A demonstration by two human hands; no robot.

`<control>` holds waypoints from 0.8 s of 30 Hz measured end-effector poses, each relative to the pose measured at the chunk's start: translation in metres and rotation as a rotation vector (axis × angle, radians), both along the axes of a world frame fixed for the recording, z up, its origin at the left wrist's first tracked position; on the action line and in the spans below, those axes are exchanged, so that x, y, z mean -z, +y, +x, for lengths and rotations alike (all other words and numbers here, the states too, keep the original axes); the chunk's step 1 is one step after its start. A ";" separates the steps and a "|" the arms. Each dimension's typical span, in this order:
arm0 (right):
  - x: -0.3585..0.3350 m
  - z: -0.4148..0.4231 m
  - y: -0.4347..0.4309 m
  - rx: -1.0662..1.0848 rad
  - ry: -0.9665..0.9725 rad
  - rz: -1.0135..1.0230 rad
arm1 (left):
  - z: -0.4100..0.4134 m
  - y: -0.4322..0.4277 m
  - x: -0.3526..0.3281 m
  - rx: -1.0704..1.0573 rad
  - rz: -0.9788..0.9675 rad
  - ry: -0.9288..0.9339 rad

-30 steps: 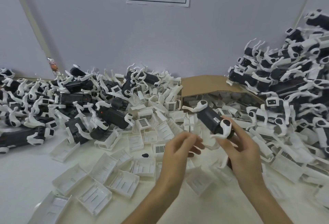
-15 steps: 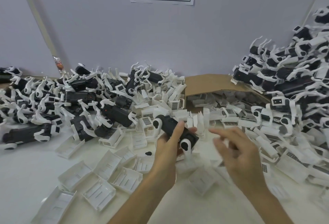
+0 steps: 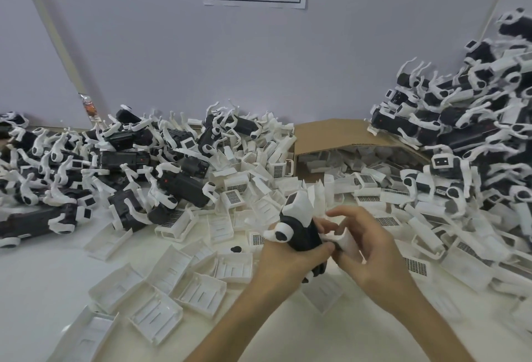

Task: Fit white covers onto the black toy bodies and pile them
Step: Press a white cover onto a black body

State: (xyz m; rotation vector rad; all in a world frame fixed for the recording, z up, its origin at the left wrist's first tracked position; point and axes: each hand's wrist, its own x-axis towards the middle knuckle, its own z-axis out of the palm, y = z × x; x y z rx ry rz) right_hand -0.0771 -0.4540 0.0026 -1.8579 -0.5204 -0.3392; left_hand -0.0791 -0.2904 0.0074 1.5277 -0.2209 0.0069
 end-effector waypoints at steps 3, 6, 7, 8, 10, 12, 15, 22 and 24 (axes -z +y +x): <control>-0.004 0.001 0.001 0.055 0.036 0.176 | 0.004 0.002 0.003 -0.118 -0.017 0.068; -0.007 0.003 0.001 0.133 0.095 0.210 | 0.002 0.001 0.002 -0.144 -0.099 0.128; -0.007 0.004 0.001 0.113 0.129 0.187 | 0.001 0.000 0.001 -0.139 -0.144 0.130; -0.006 0.004 0.001 0.071 0.170 0.183 | -0.001 0.000 -0.002 -0.136 -0.192 0.134; -0.006 0.002 0.002 -0.017 0.227 0.223 | -0.003 0.001 -0.006 -0.150 -0.282 0.166; -0.005 0.003 0.002 -0.028 0.235 0.268 | -0.001 0.003 -0.007 -0.186 -0.361 0.211; -0.004 0.006 0.002 0.036 0.238 0.359 | 0.005 0.008 -0.007 -0.204 -0.443 0.268; 0.002 0.007 0.000 0.099 0.127 0.228 | 0.005 0.006 -0.003 -0.215 -0.311 0.288; 0.005 0.005 0.005 0.203 -0.061 -0.028 | 0.004 0.003 -0.002 -0.212 -0.290 0.286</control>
